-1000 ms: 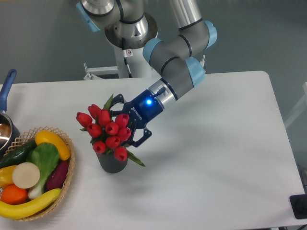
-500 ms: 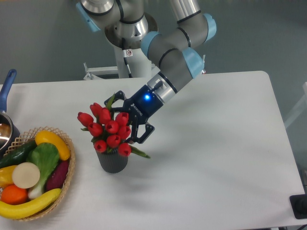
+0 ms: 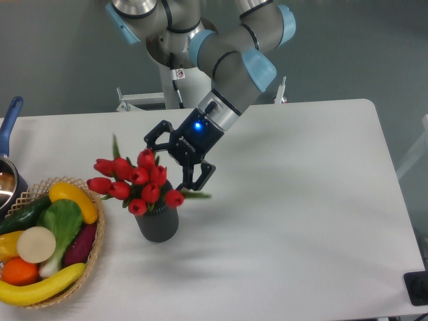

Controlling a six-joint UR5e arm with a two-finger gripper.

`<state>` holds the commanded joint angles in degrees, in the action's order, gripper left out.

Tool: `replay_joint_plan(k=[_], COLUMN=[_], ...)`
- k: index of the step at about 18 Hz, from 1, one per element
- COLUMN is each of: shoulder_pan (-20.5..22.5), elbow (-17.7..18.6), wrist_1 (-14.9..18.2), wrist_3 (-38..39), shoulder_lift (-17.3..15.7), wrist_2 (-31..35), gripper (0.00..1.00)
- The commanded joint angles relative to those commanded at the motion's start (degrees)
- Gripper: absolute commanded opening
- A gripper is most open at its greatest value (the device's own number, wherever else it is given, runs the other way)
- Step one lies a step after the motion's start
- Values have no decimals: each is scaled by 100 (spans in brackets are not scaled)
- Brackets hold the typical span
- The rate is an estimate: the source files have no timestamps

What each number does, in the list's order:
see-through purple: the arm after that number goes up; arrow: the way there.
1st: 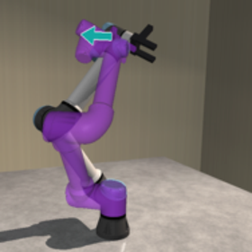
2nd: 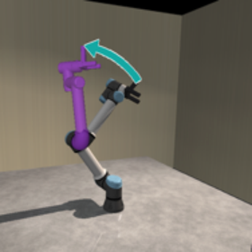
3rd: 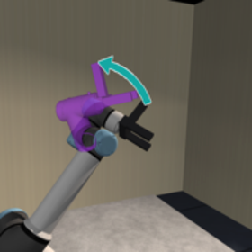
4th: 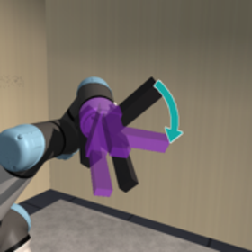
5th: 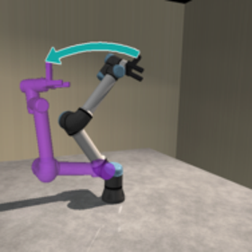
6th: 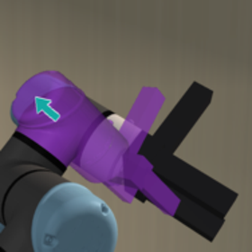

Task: Insert the flowers into the vase
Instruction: 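Open the gripper and lift it up away from the tulips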

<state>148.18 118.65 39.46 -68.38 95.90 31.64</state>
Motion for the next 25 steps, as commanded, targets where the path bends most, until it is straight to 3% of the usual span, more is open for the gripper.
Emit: replay_joint_plan(k=[3, 6, 9, 12, 14, 18, 20, 21, 23, 25], shoulder_pan=[140, 448, 570, 1115, 1160, 1335, 1555, 1686, 1801, 1890], elbow=[0, 27, -52, -236, -552, -1273, -1528, -1703, -1819, -1837], wrist_1=[9, 35, 61, 210, 691, 2273, 2897, 3388, 3856, 4025], wrist_3=[18, -9, 53, -35, -384, -1816, -2414, -2956, -3670, -4225], shoulder_lift=[-290, -905, -1195, -1529, -1556, -1557, -1548, -1548, -1565, -1565], wrist_2=[866, 2711, 3050, 3094, 3172, 3980, 4025, 4034, 4226, 4612], gripper=[100, 100, 100, 100, 100, 100, 100, 100, 100, 100])
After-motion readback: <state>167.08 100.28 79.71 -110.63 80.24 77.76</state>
